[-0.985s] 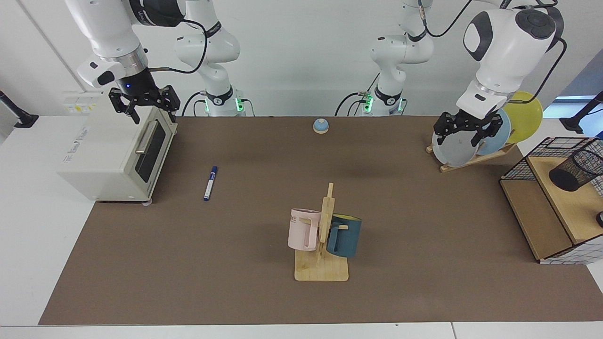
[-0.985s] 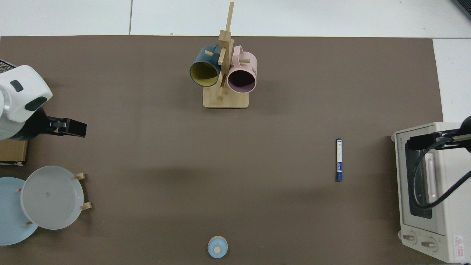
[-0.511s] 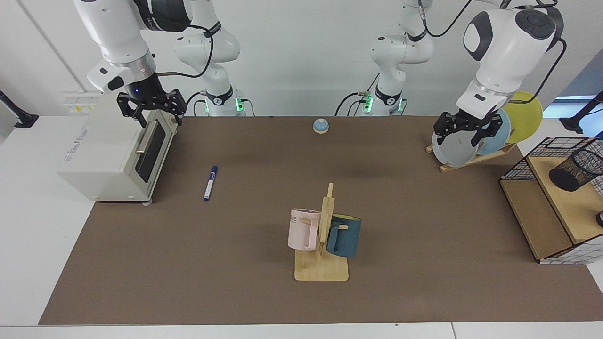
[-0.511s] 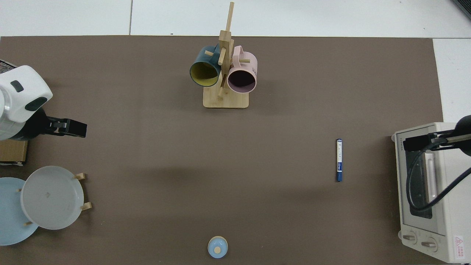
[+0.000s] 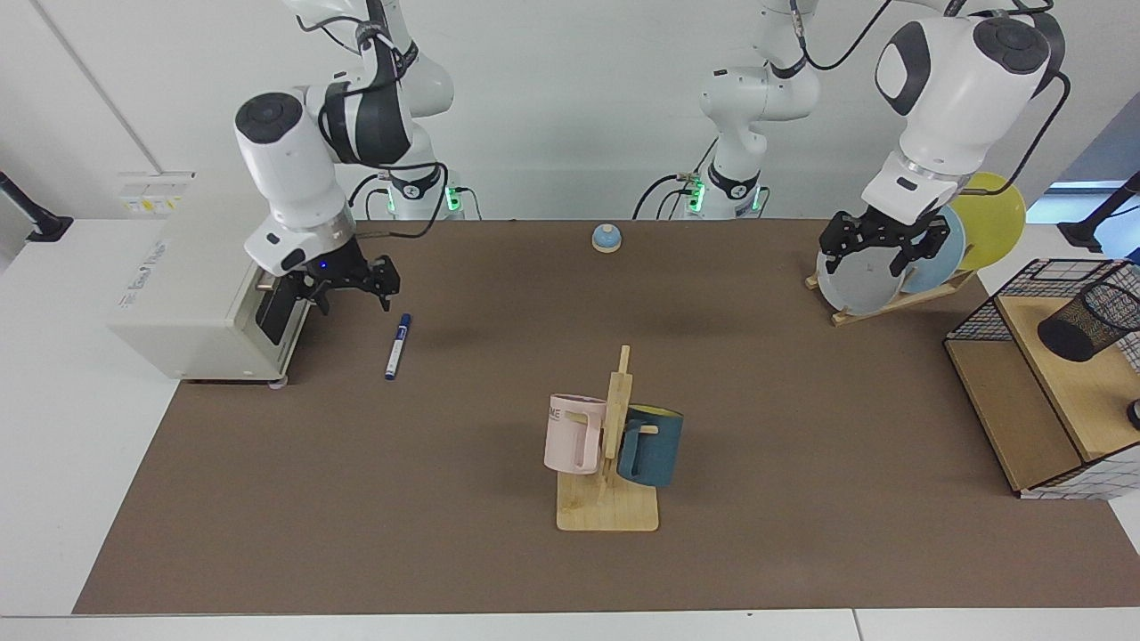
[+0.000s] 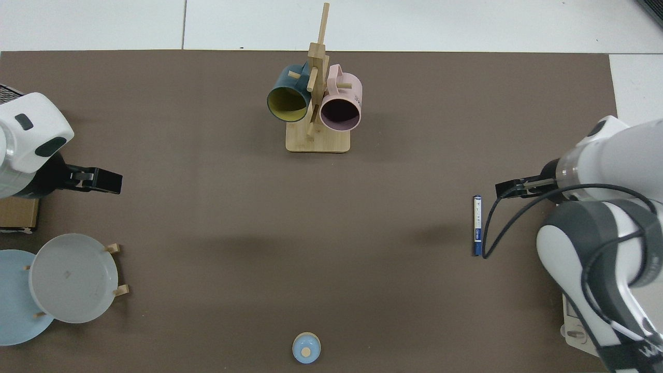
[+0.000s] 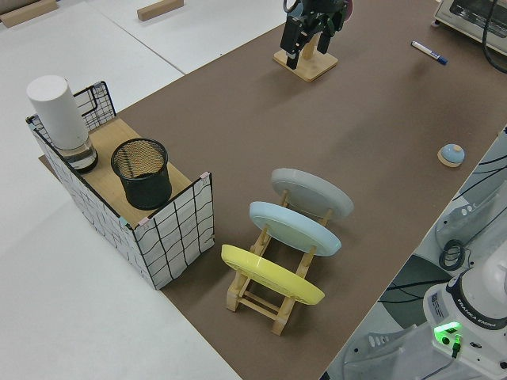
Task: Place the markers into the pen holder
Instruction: 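Reach the right gripper down to the blue marker and grasp it, then lift the marker with the right gripper and carry it toward the table middle, then hold the marker with the right gripper while the left gripper grasps its end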
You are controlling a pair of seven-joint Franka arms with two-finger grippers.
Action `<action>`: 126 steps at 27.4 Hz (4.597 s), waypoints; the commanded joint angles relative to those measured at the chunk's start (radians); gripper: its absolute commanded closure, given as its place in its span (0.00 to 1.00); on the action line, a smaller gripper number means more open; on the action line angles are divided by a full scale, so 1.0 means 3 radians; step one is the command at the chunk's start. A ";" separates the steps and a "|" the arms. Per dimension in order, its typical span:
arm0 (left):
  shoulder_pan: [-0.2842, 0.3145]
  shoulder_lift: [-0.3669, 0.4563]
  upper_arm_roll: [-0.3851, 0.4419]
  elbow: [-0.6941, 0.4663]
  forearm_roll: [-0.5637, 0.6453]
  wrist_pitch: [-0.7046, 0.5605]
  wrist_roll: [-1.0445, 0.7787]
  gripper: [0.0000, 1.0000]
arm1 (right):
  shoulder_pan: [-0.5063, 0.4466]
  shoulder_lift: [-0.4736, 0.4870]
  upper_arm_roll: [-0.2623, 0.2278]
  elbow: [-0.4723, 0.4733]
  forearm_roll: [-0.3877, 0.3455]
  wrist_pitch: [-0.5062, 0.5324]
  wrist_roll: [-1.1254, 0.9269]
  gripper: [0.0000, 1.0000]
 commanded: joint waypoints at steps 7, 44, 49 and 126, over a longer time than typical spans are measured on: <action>-0.0004 -0.0099 0.0016 -0.0113 -0.0007 0.0047 0.0049 0.00 | 0.0056 0.0325 -0.0006 -0.0328 0.0003 0.0456 0.0372 0.00; -0.0009 -0.0099 0.0016 -0.0113 -0.0007 0.0021 0.0049 0.00 | -0.0052 0.0657 -0.0001 -0.0712 -0.0002 0.1075 0.0741 0.44; -0.0014 -0.0099 0.0016 -0.0113 -0.0007 0.0021 0.0049 0.00 | -0.0072 0.0662 -0.0006 -0.0702 -0.0002 0.1070 0.0643 0.72; -0.0597 -0.0186 -0.0281 -0.0062 -0.0226 -0.0183 0.3756 0.00 | 0.1717 0.0652 0.0015 0.0883 0.2774 0.0344 0.6155 1.00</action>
